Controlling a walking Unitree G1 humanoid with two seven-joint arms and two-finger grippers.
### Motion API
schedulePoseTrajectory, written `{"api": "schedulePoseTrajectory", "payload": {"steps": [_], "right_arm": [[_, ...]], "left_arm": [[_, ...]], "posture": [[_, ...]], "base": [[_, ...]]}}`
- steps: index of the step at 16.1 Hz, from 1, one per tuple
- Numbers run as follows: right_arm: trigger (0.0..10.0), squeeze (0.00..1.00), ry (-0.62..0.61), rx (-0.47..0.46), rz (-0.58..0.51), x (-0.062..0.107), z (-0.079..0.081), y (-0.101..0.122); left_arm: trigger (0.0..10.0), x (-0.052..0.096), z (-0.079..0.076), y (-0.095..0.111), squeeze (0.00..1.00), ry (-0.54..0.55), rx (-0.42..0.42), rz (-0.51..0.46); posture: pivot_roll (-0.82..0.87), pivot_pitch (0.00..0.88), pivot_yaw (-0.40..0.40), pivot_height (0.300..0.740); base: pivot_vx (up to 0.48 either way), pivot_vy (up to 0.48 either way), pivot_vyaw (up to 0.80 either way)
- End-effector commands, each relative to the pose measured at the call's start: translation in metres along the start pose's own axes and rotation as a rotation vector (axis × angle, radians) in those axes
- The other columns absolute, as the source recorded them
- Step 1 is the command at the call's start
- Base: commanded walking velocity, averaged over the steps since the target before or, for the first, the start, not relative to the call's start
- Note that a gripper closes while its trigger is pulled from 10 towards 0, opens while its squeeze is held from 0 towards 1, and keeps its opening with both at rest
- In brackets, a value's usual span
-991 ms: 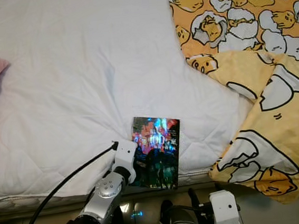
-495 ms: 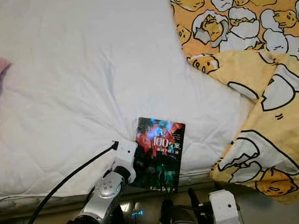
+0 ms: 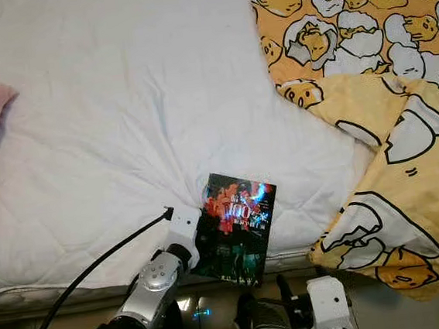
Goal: Clean up the room
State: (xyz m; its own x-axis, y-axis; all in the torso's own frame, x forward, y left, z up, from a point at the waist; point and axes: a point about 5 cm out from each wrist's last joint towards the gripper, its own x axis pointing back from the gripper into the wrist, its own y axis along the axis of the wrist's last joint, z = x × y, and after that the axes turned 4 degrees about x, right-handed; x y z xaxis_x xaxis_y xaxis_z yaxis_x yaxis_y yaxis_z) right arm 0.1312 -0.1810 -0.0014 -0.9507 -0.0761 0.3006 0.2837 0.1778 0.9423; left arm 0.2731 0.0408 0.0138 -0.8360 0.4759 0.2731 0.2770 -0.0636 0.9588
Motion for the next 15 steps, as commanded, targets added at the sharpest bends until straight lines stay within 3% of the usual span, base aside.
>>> {"api": "schedulePoseTrajectory", "payload": {"steps": [1, 7, 12, 15], "right_arm": [[10.0, 0.00, -0.001, 0.008, 0.042, 0.005, -0.001, -0.007], [10.0, 0.00, 0.004, 0.006, 0.047, 0.005, 0.001, -0.008], [10.0, 0.00, 0.003, 0.009, 0.043, 0.002, -0.001, -0.007], [10.0, 0.00, 0.003, 0.011, 0.041, 0.000, -0.002, -0.006]], "left_arm": [[0.0, 0.002, -0.027, -0.016, 0.00, -0.076, 0.027, 0.068], [0.0, -0.004, -0.008, 0.004, 0.00, 0.068, 0.042, -0.024], [0.0, -0.020, 0.025, 0.069, 0.00, 0.225, 0.069, -0.256], [0.0, -0.022, 0.040, 0.098, 0.00, 0.276, 0.090, -0.346]], "posture": [[-0.10, 0.258, -0.048, 0.740], [-0.10, 0.267, -0.051, 0.740], [-0.09, 0.268, -0.053, 0.740], [-0.09, 0.264, -0.055, 0.740]], "base": [[0.000, 0.000, 0.00], [0.000, 0.000, 0.00], [0.000, 0.000, 0.00], [0.000, 0.000, 0.00]]}}
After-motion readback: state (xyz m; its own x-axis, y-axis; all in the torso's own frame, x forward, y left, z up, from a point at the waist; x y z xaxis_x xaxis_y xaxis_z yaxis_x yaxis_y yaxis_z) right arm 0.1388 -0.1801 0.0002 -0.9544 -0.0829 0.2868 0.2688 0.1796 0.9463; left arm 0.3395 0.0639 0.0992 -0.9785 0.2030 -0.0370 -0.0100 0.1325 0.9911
